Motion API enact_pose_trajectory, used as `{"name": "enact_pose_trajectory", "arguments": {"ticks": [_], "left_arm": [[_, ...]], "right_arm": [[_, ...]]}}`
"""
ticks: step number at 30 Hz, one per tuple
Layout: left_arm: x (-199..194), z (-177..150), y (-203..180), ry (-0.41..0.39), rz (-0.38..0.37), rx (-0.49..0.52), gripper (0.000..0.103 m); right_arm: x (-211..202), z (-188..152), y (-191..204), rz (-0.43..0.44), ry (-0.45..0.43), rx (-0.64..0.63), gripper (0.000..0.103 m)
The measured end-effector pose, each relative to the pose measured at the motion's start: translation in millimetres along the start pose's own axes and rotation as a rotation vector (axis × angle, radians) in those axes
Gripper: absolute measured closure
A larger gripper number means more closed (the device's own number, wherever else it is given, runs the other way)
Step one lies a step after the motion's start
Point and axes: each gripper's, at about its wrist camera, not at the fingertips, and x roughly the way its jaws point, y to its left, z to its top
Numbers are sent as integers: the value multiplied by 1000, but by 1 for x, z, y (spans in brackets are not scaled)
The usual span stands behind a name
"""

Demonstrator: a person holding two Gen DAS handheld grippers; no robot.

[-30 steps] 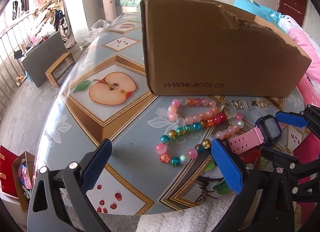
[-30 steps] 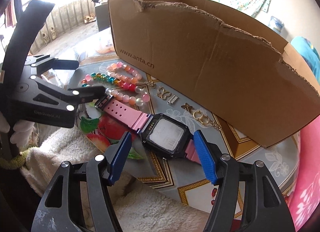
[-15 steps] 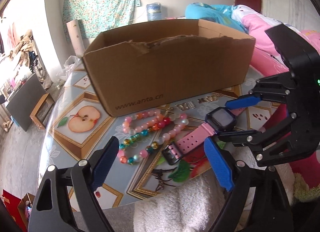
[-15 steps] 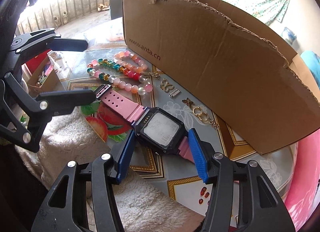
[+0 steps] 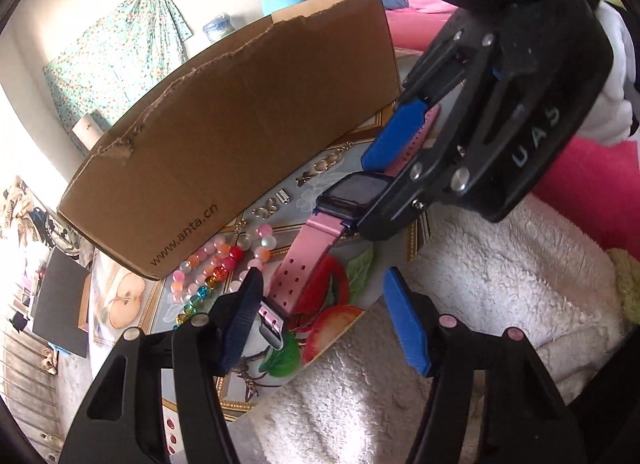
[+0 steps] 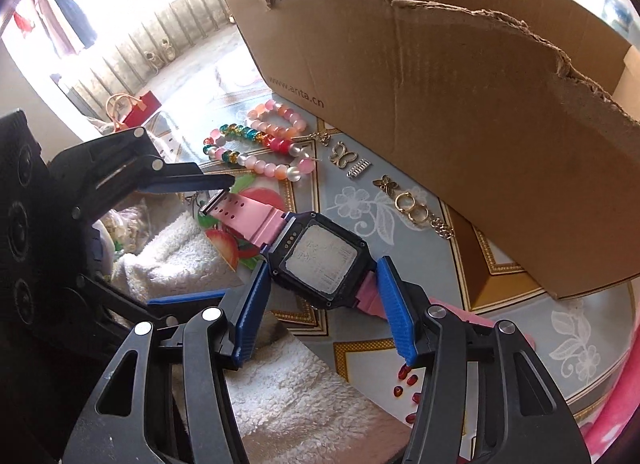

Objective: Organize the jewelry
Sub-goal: 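Move the right gripper to the pink-strap watch and close on its face, then lift the watch with the right gripper and carry it over the box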

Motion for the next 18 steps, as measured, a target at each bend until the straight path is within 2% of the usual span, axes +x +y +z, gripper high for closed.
{"name": "enact_pose_trajectory", "arguments": {"ticks": [4, 7, 9, 15, 18], "left_arm": [[7, 8, 0, 7, 17, -3, 54], [11, 12, 3, 12, 29, -8, 73], [15, 15, 10, 27, 25, -32, 91], [27, 18, 53, 84, -151, -220, 92], [33, 20, 67, 102, -198, -263, 92]], "right_arm": [[-1, 2, -4, 44, 20, 10, 52], [-4, 1, -4, 49, 23, 10, 52], [-4, -1, -4, 54, 13, 25, 52], [-20, -13, -9, 34, -35, 59, 51], [-24, -18, -6, -9, -50, 53, 51]]}}
